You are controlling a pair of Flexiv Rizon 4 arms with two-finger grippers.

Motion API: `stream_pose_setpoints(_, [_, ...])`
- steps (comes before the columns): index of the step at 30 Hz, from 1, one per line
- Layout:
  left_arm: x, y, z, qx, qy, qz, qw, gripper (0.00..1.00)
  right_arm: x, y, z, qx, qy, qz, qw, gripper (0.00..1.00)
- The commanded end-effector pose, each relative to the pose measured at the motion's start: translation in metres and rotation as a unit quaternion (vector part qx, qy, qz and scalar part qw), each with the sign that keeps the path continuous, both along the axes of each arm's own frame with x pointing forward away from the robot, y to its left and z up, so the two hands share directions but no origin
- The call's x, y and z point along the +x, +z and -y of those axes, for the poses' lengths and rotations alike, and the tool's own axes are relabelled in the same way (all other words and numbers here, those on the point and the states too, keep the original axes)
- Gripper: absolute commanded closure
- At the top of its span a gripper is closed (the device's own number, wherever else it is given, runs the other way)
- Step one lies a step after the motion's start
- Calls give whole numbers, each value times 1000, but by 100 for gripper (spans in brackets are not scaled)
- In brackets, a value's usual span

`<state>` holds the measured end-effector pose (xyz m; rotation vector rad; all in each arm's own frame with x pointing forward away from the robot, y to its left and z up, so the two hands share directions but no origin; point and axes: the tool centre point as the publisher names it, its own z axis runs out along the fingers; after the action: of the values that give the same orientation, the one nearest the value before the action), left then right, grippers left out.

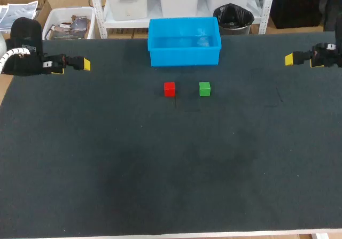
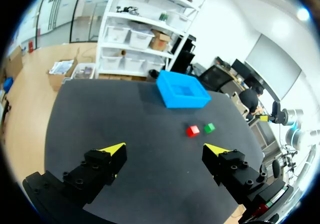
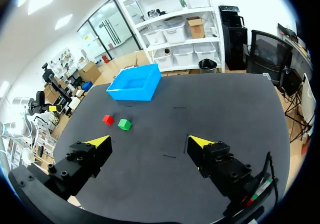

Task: Use the left arm to pick the red cube and place it into the blue plastic box first, then use the right arm to grasp the green cube and put it into the same blue plastic box after the first action is fully finished.

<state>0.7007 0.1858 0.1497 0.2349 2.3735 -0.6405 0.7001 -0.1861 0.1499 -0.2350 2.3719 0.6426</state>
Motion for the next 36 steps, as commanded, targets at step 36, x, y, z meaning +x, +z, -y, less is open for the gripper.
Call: stream_pose_setpoints(36, [3, 11, 42, 135, 10, -24, 991, 0, 0, 0, 0, 0, 0, 0, 1000, 0])
